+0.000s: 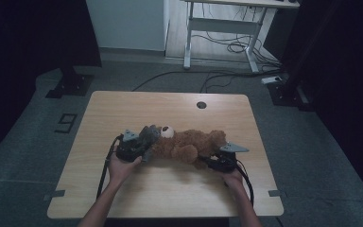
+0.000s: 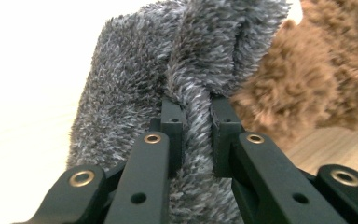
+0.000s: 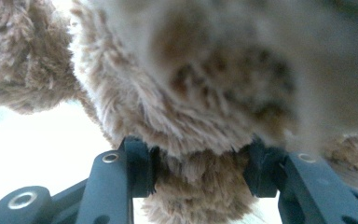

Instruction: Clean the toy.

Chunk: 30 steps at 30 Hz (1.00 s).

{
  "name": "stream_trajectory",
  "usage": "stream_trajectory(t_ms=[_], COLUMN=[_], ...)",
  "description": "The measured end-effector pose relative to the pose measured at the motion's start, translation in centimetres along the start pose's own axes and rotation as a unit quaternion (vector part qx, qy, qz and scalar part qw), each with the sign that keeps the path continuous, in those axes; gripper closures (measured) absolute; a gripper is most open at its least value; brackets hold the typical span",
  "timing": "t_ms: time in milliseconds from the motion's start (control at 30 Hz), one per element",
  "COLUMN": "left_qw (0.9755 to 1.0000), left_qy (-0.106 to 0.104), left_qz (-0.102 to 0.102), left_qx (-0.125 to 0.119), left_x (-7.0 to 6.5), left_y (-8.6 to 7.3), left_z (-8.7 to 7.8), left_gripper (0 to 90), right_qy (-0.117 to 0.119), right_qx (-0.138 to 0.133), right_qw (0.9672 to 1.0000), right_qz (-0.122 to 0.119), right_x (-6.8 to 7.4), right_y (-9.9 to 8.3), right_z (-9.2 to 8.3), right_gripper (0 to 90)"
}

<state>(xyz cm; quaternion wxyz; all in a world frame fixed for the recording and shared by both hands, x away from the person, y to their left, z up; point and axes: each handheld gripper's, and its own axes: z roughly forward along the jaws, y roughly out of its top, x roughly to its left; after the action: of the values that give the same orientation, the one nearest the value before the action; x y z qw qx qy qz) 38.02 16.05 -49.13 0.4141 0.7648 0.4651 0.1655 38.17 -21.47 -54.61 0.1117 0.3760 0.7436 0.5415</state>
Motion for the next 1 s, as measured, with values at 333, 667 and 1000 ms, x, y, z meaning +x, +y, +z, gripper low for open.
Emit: stream_trajectory(t_ms=[333, 667, 1000], left_qw=[0.9970, 0.9970, 0.9962], left_qy=[-0.009, -0.051, -0.050], left_qz=[0.056, 0.058, 0.072], left_qx=[-0.053, 0.006, -0.002], left_x=[-4.0, -7.6, -7.9], left_y=[5.8, 6.4, 5.0], left_z=[-0.9, 6.6, 5.9], left_gripper=[79.5, 79.4, 79.3], right_qy=[-0.006, -0.005, 0.004], right_qx=[-0.006, 0.006, -0.048], right_qw=[1.0000, 0.9985, 0.9979], right_qz=[0.001, 0.054, 0.042], right_x=[-0.4, -1.2, -0.8], right_y=[0.9, 0.7, 1.1], right_z=[2.1, 0.2, -5.2], right_gripper=[51.2, 34.0, 35.6])
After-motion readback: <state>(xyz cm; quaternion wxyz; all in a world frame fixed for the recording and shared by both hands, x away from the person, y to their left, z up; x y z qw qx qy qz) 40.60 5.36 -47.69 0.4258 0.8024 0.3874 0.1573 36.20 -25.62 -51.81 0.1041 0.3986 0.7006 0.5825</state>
